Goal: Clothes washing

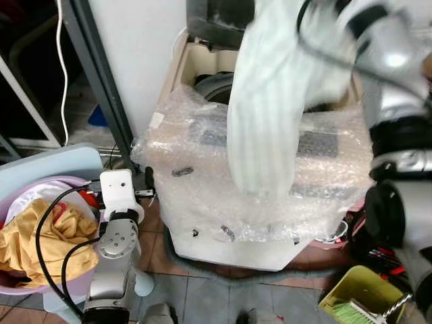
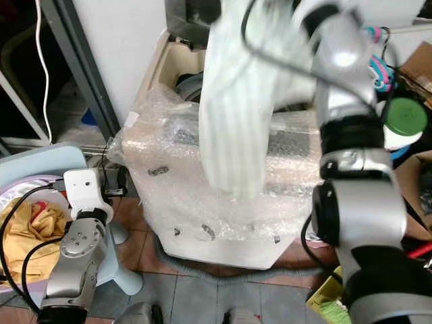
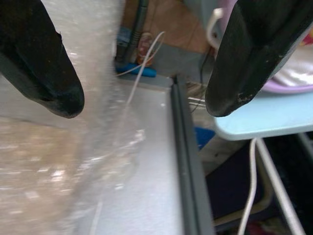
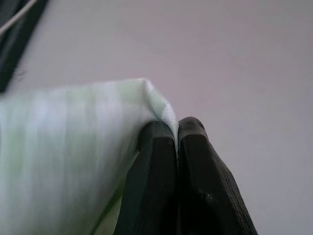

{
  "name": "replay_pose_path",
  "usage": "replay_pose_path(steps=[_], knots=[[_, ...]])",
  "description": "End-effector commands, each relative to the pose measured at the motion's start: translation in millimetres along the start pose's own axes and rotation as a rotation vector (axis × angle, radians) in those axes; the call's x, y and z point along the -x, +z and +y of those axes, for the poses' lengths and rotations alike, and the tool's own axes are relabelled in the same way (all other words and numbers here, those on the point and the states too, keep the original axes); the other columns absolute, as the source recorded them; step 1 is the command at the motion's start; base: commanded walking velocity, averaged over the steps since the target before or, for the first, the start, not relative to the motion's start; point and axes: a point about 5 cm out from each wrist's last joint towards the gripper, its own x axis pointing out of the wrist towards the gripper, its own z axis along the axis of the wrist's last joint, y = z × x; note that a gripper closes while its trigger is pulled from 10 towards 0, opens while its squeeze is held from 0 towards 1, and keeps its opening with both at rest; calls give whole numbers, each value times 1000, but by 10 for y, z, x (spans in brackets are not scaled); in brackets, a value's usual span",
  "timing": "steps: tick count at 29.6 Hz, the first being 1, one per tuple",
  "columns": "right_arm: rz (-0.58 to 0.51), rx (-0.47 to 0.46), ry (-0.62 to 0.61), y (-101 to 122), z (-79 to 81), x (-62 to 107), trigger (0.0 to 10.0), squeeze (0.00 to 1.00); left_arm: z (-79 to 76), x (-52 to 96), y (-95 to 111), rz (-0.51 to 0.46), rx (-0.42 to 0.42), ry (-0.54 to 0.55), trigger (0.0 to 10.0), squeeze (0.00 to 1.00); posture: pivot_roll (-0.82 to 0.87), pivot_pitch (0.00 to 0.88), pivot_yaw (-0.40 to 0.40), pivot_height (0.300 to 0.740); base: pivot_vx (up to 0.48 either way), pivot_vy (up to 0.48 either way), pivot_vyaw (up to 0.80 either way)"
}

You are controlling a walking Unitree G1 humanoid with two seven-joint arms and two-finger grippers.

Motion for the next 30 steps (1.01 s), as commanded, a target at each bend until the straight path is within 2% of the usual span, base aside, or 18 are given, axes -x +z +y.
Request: replay_pose_path(steps=[1, 3, 4, 5, 6, 7, 8, 10, 15, 17, 19, 21, 23, 24, 29, 30], knots=[[102, 72, 16, -257, 62, 108, 0, 0, 29, 31, -33, 7, -18, 47, 10000, 0, -71, 0, -43, 740, 0, 0, 0], [214, 82, 77, -498, 175, 236, 0, 0, 9, 37, -41, 9, -14, 36, 10000, 0, -70, 0, -45, 740, 0, 0, 0], [367, 82, 179, -791, 322, 409, 4745, 0, -10, 35, -40, 9, -10, 28, 10000, 0, -73, 0, -41, 740, 0, 0, 0], [367, 82, 179, -791, 322, 409, 4745, 0, -10, 35, -40, 9, -10, 28, 10000, 0, -73, 0, -41, 740, 0, 0, 0], [470, 97, 242, -997, 406, 571, 10000, 0, -23, 29, -35, 7, -10, 22, 10000, 0, -76, 0, -39, 740, 0, 0, 0], [546, 54, 273, -1137, 441, 709, 10000, 1000, -33, 19, -30, 6, -10, 17, 10000, 0, -79, 0, -36, 740, 0, 0, 0], [546, 54, 273, -1137, 441, 709, 10000, 1000, -33, 19, -30, 6, -10, 17, 10000, 0, -79, 0, -36, 740, 0, 0, 0], [544, 8, 256, -1195, 419, 821, 10000, 1000, -43, -5, -25, 4, -12, 10, 10000, 0, -91, 0, -28, 740, 0, 0, 0], [450, -54, 240, -1091, 377, 816, 10000, 1000, -59, -26, -11, 1, -15, 6, 10000, 0, -96, 0, -26, 740, 0, 0, 0], [389, -121, 315, -1006, 414, 855, 10000, 1000, -69, -37, -3, -1, -14, 4, 10000, 0, -95, 0, -27, 740, 0, 0, 0], [365, -213, 493, -959, 551, 1004, 10000, 1000, -78, -38, -7, -1, -12, 2, 10000, 0, -95, 0, -23, 740, 0, 0, 0], [366, -219, 511, -958, 567, 1022, 10000, 1000, -78, -39, -9, -1, -11, 1, 10000, 0, -95, 0, -23, 740, 0, 0, 0], [403, -231, 679, -1011, 759, 1244, 10000, 1000, -88, -41, 8, -5, -14, -10, 10000, 0, -87, 0, -13, 740, 0, 0, 0], [403, -231, 679, -1011, 759, 1244, 10000, 1000, -88, -41, 8, -5, -14, -10, 10000, 0, -87, 0, -13, 740, 0, 0, 0], [470, -235, 766, -1112, 918, 1482, 10000, 1000, -59, -13, 26, -8, -5, 5, 10000, 0, -70, 0, -28, 740, 0, 0, 0], [470, -235, 766, -1112, 918, 1482, 10000, 1000, -59, -13, 26, -8, -5, 5, 10000, 0, -70, 0, -28, 740, 0, 0, 0]])
